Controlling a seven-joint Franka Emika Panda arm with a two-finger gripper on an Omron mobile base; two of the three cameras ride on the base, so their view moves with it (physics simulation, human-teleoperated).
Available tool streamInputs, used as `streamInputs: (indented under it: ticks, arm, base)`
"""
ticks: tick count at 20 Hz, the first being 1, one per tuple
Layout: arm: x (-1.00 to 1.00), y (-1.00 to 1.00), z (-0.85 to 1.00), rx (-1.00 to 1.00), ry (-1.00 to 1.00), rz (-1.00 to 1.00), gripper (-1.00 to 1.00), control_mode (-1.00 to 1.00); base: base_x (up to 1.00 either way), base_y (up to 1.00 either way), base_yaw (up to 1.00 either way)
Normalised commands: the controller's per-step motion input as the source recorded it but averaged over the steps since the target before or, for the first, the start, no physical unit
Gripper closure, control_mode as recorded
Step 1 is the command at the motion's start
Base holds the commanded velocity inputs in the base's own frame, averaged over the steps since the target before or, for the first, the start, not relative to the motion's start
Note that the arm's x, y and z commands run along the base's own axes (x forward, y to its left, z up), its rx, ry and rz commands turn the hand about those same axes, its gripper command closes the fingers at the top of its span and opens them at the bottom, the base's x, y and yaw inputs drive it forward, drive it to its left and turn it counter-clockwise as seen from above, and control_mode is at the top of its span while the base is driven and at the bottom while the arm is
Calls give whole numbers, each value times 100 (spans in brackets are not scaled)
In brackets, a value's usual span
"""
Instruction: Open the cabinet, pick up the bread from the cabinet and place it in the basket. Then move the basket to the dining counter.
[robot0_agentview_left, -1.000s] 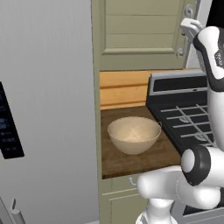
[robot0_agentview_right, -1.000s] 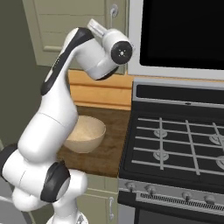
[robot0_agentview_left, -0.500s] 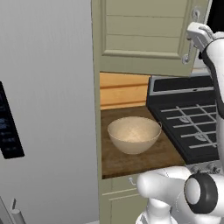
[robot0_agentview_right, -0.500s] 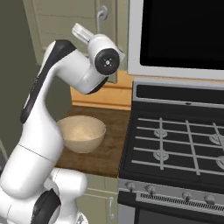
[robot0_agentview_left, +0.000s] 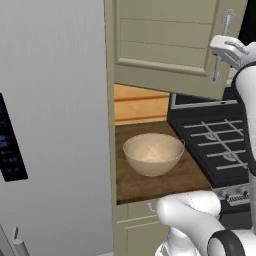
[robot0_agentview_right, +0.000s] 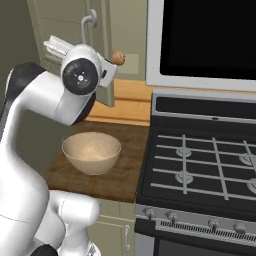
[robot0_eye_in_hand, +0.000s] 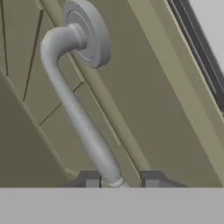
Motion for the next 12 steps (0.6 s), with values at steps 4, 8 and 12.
streamInputs:
  ticks: [4, 8, 12]
  arm:
    - [-100, 63, 14, -14, 11, 0, 100, -100]
    - [-100, 69, 26, -11, 13, 0, 100, -100]
    - [-100, 99, 14, -10, 7, 0, -100, -100]
  base:
    - [0, 0, 0]
    - [0, 0, 0]
    - [0, 0, 0]
